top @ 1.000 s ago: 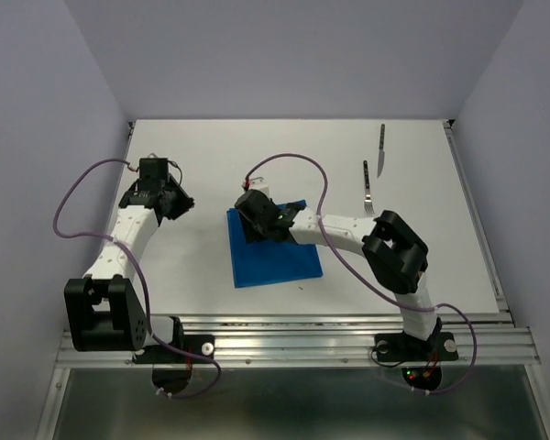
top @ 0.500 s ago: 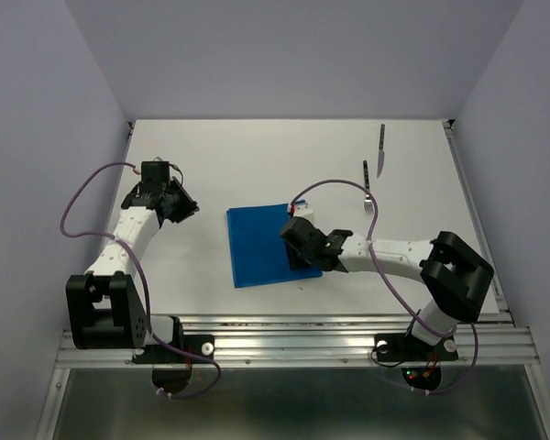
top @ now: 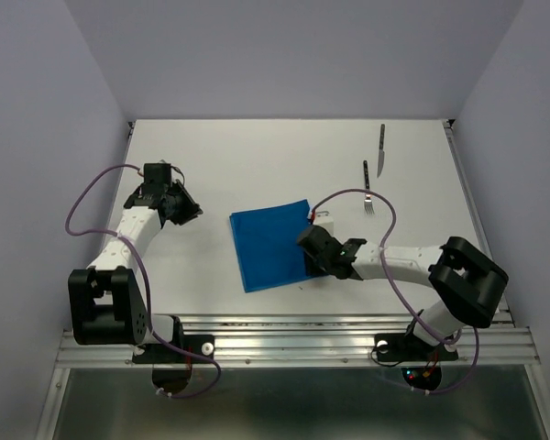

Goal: Fold the napkin into a case and place the utensils inside
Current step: Smooth out the lower triangle-folded napkin at the center of the board.

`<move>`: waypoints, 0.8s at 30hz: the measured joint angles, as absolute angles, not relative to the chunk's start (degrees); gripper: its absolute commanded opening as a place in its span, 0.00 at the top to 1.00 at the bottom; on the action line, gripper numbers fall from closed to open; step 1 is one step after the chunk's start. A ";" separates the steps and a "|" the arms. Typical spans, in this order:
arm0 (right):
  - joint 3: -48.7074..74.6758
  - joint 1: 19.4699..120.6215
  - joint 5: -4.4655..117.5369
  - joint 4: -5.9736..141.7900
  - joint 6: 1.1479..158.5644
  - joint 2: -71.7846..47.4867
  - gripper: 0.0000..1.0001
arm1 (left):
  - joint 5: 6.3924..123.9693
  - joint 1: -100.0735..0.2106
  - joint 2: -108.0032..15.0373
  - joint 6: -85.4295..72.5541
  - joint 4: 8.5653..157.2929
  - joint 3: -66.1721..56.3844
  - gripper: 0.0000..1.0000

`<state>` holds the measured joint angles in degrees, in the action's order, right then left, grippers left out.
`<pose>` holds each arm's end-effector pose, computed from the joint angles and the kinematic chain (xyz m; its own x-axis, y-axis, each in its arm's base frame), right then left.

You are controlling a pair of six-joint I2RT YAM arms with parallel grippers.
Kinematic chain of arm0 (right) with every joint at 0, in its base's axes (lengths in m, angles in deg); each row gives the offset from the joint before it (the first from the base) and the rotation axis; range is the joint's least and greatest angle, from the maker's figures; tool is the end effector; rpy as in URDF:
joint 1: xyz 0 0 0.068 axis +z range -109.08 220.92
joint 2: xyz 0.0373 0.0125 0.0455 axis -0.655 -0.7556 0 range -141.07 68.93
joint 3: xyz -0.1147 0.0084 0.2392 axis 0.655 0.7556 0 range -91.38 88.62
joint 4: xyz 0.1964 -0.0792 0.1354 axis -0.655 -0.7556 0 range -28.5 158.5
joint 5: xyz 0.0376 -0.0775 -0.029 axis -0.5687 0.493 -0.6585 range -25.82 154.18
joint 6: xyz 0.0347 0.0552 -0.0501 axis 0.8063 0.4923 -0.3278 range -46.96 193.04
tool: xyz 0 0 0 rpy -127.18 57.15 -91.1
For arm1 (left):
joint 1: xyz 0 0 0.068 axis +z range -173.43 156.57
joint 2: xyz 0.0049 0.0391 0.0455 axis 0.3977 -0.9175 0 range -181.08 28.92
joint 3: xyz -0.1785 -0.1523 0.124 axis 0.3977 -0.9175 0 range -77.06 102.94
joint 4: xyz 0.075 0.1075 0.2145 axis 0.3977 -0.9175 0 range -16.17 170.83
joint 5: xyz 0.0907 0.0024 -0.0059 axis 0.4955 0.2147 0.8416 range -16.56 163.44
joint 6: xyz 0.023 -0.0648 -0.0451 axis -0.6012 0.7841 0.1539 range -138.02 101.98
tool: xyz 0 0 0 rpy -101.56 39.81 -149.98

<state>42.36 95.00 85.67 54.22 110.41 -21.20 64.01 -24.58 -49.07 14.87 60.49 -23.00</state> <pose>0.2003 0.2317 0.1314 -0.7846 -0.1204 -0.6082 -0.2062 0.9758 0.0729 0.3085 -0.0178 0.2232 -0.6605 -0.5225 -0.5392 -0.2638 0.8338 -0.4849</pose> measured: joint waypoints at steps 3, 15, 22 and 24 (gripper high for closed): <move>44.22 93.76 86.07 53.39 110.38 -18.86 0.57 | 63.68 -24.67 -49.23 14.76 60.64 -23.07 0.67; 32.15 93.39 85.35 49.50 105.47 -20.10 0.47 | 62.96 -25.63 -50.76 14.52 61.34 -23.07 0.67; 12.83 93.52 82.63 51.31 100.85 -33.54 0.36 | 63.16 -25.61 -50.89 14.36 61.30 -23.07 0.67; 7.91 93.76 82.13 51.53 99.50 -38.00 0.30 | 63.14 -25.63 -50.93 14.36 61.27 -23.07 0.67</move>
<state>7.91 93.76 82.13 51.53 99.50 -38.00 63.14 -25.63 -50.93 14.36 61.27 -23.07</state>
